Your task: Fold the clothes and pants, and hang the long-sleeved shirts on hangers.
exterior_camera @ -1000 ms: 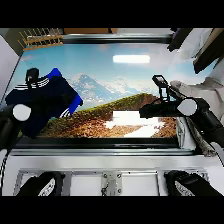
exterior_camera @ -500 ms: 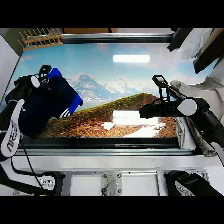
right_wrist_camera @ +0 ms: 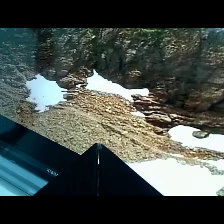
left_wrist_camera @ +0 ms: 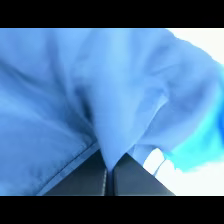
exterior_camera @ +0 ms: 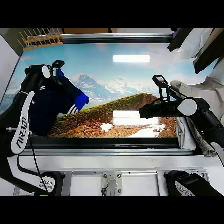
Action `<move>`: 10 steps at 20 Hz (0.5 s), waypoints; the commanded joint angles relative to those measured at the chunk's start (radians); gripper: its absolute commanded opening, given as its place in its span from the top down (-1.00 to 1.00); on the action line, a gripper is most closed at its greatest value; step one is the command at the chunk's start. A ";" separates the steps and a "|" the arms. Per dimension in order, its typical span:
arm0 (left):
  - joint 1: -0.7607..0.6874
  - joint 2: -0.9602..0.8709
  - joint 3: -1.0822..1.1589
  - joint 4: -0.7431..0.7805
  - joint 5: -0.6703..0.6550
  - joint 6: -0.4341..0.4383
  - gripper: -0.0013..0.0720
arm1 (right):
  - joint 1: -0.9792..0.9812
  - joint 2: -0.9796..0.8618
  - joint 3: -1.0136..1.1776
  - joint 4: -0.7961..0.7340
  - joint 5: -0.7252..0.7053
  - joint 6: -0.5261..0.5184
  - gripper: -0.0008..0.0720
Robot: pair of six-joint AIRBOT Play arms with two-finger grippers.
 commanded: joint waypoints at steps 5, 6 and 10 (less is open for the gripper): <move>-0.411 0.314 -0.184 -0.280 -0.051 0.003 0.96 | -0.069 0.037 0.073 -0.106 0.006 -0.030 0.93; -0.488 0.341 -0.234 -0.298 -0.028 0.003 0.96 | -0.095 0.062 0.083 -0.141 0.005 -0.030 0.93; -0.707 0.362 -0.349 -0.285 0.109 -0.040 -0.27 | -0.204 0.156 0.085 -0.160 -0.002 -0.026 0.93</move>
